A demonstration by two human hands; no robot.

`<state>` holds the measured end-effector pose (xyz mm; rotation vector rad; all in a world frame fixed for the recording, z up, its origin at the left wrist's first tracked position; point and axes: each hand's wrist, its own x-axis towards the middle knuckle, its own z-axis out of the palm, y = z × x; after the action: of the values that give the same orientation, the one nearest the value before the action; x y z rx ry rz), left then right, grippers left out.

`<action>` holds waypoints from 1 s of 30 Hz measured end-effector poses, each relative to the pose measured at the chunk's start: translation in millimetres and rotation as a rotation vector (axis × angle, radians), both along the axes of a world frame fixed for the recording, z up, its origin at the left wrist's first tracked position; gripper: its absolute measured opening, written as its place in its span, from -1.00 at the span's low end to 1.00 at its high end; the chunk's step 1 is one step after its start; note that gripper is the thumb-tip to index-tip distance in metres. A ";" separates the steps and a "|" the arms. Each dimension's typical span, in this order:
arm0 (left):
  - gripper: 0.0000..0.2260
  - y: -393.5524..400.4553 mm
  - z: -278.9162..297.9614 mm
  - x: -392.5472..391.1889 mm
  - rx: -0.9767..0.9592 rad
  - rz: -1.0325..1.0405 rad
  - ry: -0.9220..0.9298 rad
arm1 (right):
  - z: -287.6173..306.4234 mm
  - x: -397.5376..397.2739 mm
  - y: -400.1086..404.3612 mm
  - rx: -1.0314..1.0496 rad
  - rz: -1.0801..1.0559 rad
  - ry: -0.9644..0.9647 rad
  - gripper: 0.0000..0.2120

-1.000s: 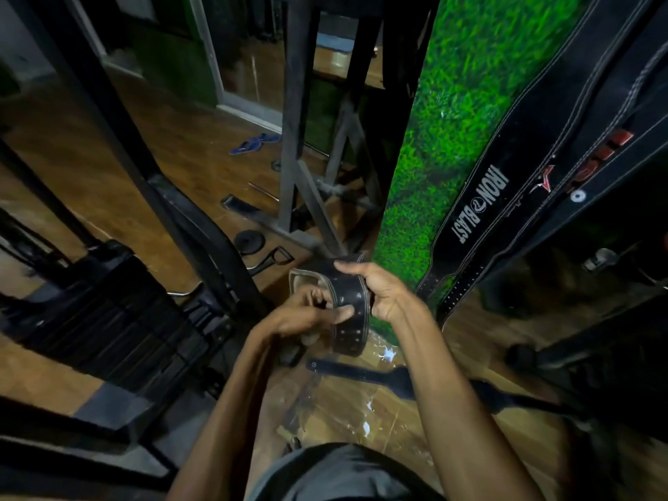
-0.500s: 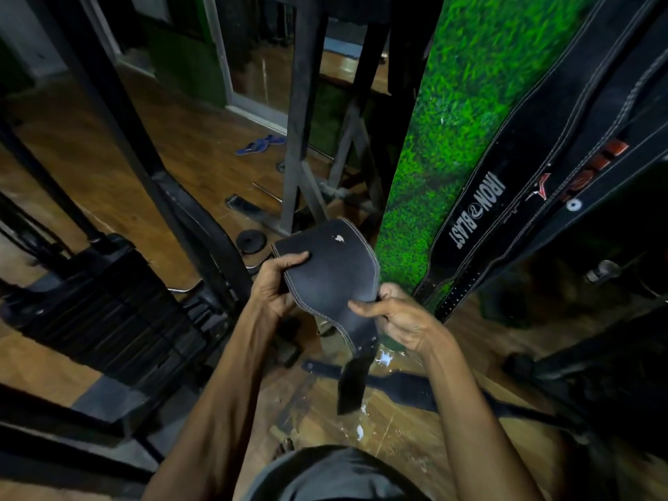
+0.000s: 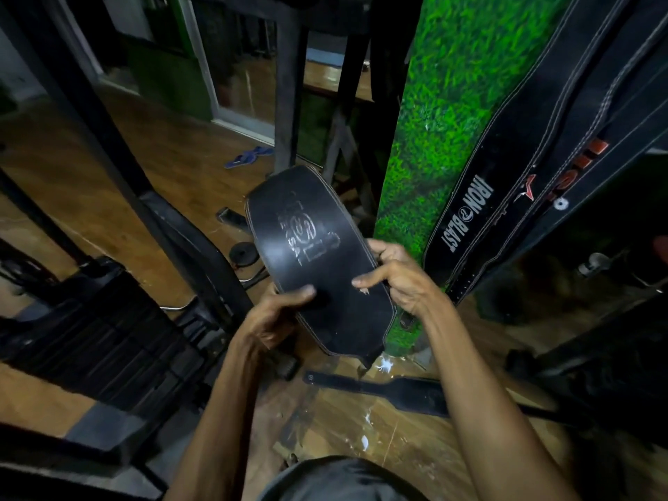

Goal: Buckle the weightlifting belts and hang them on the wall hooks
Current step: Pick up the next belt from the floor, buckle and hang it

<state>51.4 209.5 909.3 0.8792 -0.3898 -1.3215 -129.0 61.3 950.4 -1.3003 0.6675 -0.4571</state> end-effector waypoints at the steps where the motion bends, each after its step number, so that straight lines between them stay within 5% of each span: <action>1: -0.72 -1.3 5.7 9.5 -0.030 0.076 0.083 | -7.1 -1.7 1.7 -0.016 0.002 0.023 -0.39; 4: -0.67 -11.6 20.7 39.9 -0.117 0.244 0.242 | -28.9 -2.0 8.7 -0.078 -0.016 0.070 -0.35; 10: -0.38 -13.3 17.2 18.8 -0.136 0.092 -0.064 | -14.0 14.6 9.5 -0.071 -0.107 -0.019 -0.59; 14: -0.53 -10.1 25.4 20.0 -0.083 -0.066 -0.193 | -10.5 17.5 7.4 -0.162 -0.178 0.020 -0.60; 23: -0.46 2.4 38.6 12.1 0.177 0.024 -0.485 | -32.5 11.3 22.1 -0.207 -0.121 0.155 -0.52; 30: -0.73 -21.1 46.2 9.7 0.048 0.038 -0.553 | -14.6 22.0 19.1 -0.309 -0.180 0.098 -0.58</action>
<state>61.1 188.3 955.5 1.2863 -0.7679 -1.0410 -107.0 80.5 935.8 -1.5683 0.8231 -0.6661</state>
